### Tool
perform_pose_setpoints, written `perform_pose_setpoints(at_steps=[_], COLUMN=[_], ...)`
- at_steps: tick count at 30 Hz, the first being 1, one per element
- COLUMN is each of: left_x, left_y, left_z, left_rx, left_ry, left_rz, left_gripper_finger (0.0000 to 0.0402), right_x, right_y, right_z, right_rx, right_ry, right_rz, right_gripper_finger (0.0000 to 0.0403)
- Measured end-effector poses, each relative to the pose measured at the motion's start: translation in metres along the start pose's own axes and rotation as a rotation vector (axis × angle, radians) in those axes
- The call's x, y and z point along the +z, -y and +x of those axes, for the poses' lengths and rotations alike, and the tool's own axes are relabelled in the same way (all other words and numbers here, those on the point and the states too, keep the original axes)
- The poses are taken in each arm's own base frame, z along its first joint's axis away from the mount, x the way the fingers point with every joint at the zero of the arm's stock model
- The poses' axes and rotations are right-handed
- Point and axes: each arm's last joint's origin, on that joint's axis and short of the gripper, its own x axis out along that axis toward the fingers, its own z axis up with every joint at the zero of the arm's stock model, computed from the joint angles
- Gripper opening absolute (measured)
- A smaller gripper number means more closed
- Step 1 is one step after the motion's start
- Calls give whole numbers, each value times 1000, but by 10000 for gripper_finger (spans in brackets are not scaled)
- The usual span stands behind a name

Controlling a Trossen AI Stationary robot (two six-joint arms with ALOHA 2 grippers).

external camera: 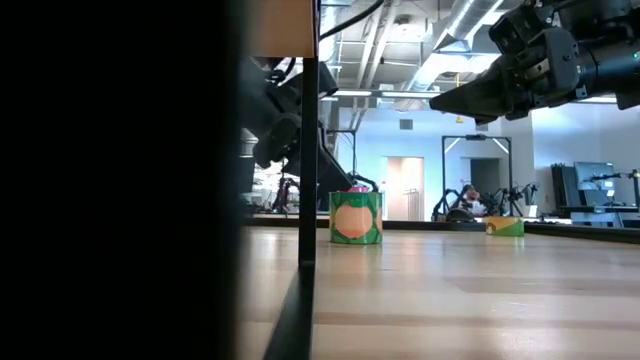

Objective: Pick and place cans onto a shelf
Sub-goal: Put the canned peaches on the shelf

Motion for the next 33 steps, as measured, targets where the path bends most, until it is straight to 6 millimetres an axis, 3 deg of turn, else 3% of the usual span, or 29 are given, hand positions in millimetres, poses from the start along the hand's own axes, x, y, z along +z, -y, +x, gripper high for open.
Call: perform_pose_setpoints(at_steps=[18,33], left_x=[-2,22], left_y=[1,7], left_z=[4,2], left_rx=[-10,-26], left_ry=[10,80], left_rz=[16,40], left_gripper_finger=[111,111], right_x=[0,0], right_y=[0,0], right_z=[0,0], right_rx=[0,0], right_ry=[2,-3], right_rz=[1,0], right_gripper_finger=[11,11])
